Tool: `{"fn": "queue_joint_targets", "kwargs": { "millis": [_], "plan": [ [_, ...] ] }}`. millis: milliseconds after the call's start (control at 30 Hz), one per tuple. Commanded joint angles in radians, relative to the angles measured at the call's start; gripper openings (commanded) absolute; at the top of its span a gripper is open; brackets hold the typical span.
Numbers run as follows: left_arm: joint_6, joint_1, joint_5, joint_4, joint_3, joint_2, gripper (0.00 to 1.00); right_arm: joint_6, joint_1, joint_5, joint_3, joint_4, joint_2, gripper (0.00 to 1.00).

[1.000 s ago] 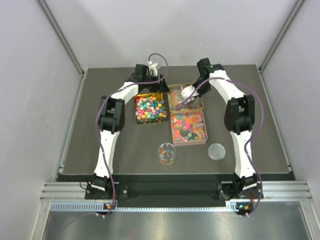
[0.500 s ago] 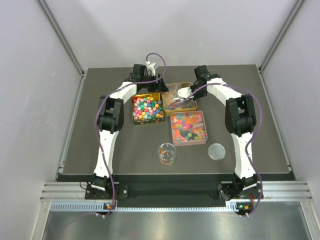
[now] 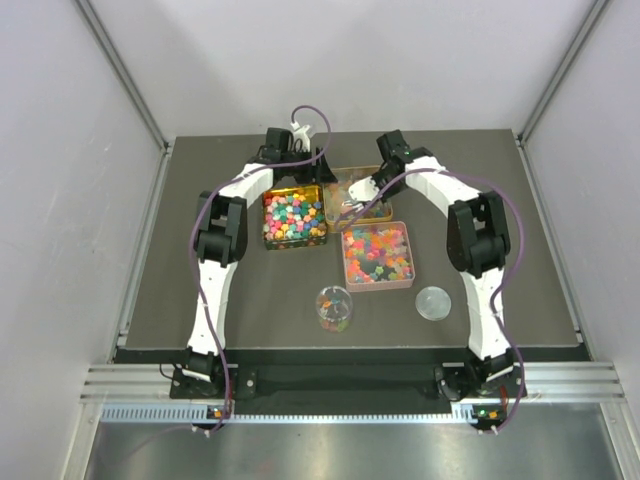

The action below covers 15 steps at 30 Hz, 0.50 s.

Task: Pack the candies
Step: Scoop the fake candies from the storage box.

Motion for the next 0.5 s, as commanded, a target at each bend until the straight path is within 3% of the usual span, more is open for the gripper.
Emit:
{"fn": "queue_joint_targets", "kwargs": {
  "millis": [0, 467],
  "plan": [
    [-0.010, -0.005, 0.042, 0.073, 0.031, -0.088, 0.72, -0.086, 0.031, 0.021, 0.067, -0.014, -0.019, 0.00],
    [-0.051, -0.005, 0.064, 0.111, 0.045, -0.073, 0.71, -0.100, 0.096, 0.139, 0.088, 0.016, -0.013, 0.00]
  ]
}}
